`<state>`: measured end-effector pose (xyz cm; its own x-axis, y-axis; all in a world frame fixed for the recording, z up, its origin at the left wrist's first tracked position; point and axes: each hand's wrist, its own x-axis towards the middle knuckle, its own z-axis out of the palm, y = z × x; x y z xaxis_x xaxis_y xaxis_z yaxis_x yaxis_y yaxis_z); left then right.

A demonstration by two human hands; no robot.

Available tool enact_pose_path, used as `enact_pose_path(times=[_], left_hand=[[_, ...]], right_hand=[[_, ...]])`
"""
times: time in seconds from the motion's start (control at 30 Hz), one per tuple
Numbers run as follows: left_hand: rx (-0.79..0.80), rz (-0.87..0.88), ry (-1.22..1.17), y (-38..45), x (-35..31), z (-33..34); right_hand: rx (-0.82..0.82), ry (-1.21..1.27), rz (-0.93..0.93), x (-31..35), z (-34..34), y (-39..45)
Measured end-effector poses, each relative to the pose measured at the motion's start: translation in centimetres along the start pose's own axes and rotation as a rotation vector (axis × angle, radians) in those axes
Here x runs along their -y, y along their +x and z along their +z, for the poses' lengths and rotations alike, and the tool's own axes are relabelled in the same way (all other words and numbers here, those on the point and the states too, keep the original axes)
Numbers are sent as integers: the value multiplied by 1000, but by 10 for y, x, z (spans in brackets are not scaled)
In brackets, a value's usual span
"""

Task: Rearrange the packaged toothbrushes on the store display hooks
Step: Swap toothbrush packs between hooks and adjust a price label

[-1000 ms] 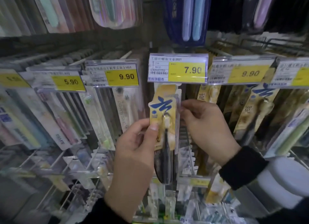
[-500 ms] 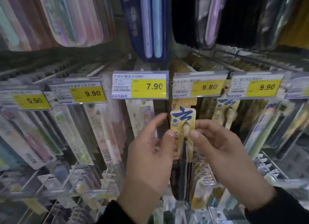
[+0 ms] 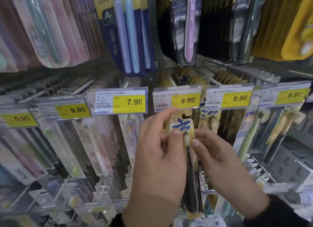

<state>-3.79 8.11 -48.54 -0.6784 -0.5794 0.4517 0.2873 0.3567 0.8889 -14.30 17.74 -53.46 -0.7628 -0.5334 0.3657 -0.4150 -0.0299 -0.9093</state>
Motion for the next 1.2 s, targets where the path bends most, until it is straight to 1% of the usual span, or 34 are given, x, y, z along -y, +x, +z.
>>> enact_pose_path(times=[0.07, 0.13, 0.23, 0.43, 0.57, 0.7, 0.97, 1.2], left_hand=[[12, -59, -90, 2, -5, 1], [-7, -63, -163, 2, -11, 0], [-31, -8, -220, 1, -19, 1], [-16, 92, -331, 7, -31, 7], [-58, 145, -286, 9, -31, 3], [-76, 155, -290, 15, -29, -4], [-70, 155, -264, 21, -33, -9], [-142, 131, -283, 19, -34, -6]], right_hand=[[10, 0, 16, -3, -3, -1], [19, 7, 12, -4, -5, -2], [31, -1, -36, -2, -2, -1], [19, 23, -165, 9, 15, 8], [2, 1, -169, 9, 23, 12], [-37, -49, -154, 10, 25, 20], [-91, -17, -169, 6, 27, 17], [-139, -48, -126, 3, 31, 31]])
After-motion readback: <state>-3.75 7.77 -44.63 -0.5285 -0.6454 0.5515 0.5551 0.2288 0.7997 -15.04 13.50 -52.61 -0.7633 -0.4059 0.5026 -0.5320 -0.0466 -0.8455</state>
